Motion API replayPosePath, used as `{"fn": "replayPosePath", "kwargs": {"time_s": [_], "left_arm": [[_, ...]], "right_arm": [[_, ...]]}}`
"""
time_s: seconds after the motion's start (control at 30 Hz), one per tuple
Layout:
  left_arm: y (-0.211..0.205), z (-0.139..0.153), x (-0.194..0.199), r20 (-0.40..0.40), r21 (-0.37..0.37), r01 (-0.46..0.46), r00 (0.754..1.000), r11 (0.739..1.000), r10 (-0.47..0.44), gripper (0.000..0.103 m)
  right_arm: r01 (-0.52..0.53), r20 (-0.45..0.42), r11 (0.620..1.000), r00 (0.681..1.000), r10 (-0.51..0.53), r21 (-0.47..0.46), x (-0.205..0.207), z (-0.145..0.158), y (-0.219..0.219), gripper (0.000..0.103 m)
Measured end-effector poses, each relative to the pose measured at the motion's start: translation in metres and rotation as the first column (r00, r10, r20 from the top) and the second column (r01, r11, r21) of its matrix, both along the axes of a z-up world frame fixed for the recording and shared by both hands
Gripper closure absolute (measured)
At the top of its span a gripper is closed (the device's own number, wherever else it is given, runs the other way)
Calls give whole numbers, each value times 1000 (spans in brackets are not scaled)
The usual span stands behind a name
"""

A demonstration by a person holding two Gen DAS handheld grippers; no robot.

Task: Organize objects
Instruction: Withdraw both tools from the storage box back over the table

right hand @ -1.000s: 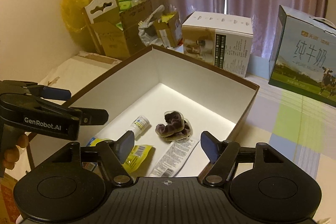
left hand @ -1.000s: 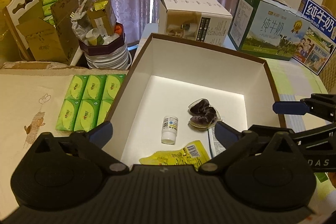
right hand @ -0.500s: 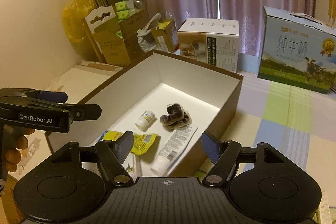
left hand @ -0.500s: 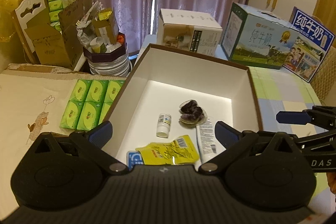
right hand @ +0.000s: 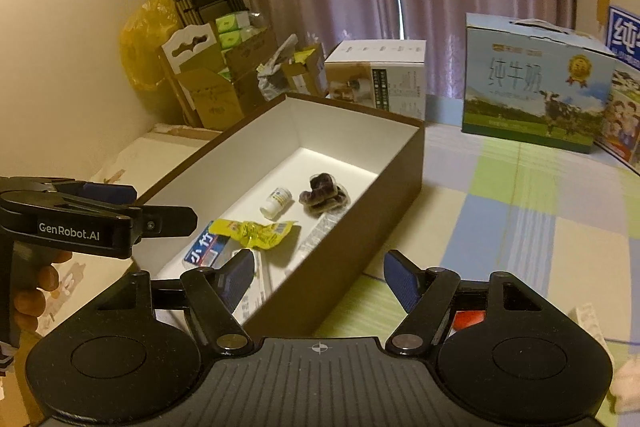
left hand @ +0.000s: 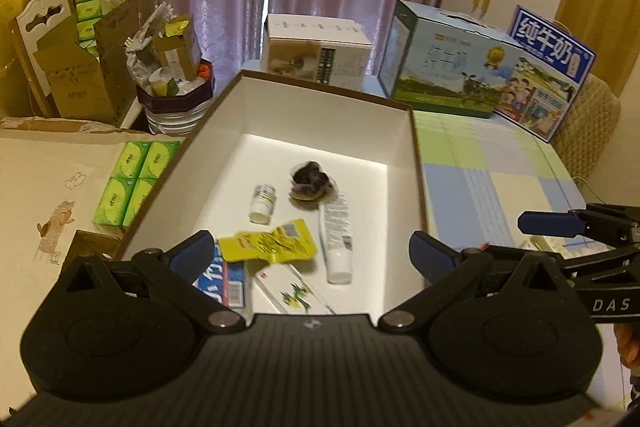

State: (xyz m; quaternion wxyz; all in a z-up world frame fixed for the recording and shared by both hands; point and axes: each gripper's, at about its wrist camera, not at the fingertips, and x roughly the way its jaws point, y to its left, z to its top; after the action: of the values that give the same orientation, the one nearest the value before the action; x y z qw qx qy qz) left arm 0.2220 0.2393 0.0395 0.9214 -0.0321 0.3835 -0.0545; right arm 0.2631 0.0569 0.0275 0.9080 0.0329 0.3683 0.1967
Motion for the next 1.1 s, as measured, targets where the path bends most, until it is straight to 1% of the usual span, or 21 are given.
{"fn": "replayPosePath", "kwargs": {"time_s": [0.27, 0.5, 0.7, 0.83, 1.1], "left_arm": [[-27, 0, -31, -20, -19, 27, 999, 999, -27, 1], [-56, -2, -52, -39, -18, 53, 998, 998, -54, 1], [-80, -4, -64, -60, -19, 63, 996, 998, -64, 1], [-100, -6, -71, -70, -19, 82, 994, 996, -83, 1], [-151, -19, -80, -112, -41, 152, 981, 988, -156, 1]], "right_arm": [[22, -14, 1000, 1000, -22, -3, -35, 0, -26, 34], [40, -35, 999, 999, -40, 0, -60, -1, -54, 34], [50, -57, 999, 997, -49, 6, -79, -5, -78, 34], [64, -79, 998, 995, -65, -9, -91, -10, -96, 34], [123, -122, 992, 985, -125, -26, -113, -21, -137, 34]]}}
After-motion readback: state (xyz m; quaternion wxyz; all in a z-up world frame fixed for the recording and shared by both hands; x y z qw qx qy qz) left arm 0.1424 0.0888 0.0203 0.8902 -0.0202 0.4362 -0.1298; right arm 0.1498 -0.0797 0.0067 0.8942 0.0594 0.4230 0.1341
